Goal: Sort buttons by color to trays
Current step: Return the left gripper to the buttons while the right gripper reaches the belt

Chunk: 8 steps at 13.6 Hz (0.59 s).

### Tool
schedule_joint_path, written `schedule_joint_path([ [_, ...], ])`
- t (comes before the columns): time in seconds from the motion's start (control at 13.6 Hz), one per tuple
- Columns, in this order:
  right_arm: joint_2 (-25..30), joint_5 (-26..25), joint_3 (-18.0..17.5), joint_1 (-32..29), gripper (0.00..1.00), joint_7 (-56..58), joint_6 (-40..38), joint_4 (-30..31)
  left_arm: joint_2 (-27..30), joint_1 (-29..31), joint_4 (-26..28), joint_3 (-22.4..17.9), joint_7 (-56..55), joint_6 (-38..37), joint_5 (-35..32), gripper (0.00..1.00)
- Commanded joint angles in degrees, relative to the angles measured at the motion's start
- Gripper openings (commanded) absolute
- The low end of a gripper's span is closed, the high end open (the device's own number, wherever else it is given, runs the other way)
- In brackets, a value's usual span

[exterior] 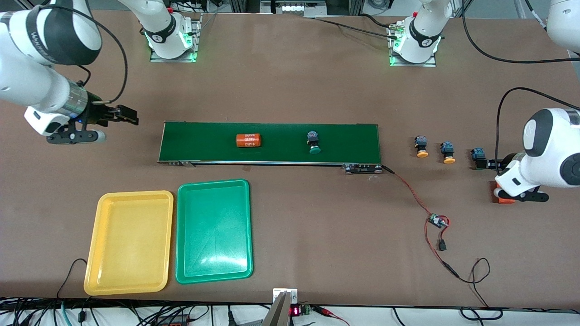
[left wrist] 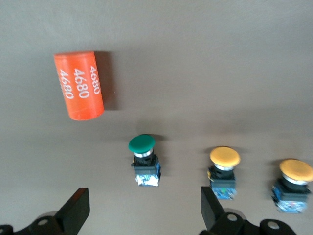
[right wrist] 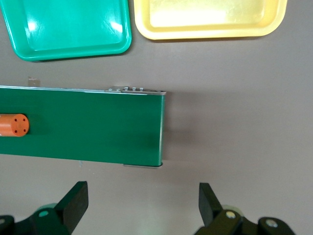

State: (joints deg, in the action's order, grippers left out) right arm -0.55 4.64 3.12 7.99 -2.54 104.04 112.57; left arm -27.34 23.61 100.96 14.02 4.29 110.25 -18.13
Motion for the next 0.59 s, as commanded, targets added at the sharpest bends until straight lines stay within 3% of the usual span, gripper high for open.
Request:
schedule_joint_path([
  [0.0,1.08,0.55,-0.04,2.73,1.00,-5.44,2.39,2.56,5.10,-3.22,12.73,-7.59,5.36,12.75,5.47,1.00],
  [0.29,1.08,0.37,-0.48,7.21,1.00,-12.90,6.51,4.75,5.02,-3.22,24.87,-9.98,9.16,29.54,5.47,1.00],
  [0.51,0.56,0.29,-3.37,9.41,1.00,-22.03,13.01,8.27,4.75,-3.13,26.21,-10.59,11.52,31.96,5.47,0.98],
])
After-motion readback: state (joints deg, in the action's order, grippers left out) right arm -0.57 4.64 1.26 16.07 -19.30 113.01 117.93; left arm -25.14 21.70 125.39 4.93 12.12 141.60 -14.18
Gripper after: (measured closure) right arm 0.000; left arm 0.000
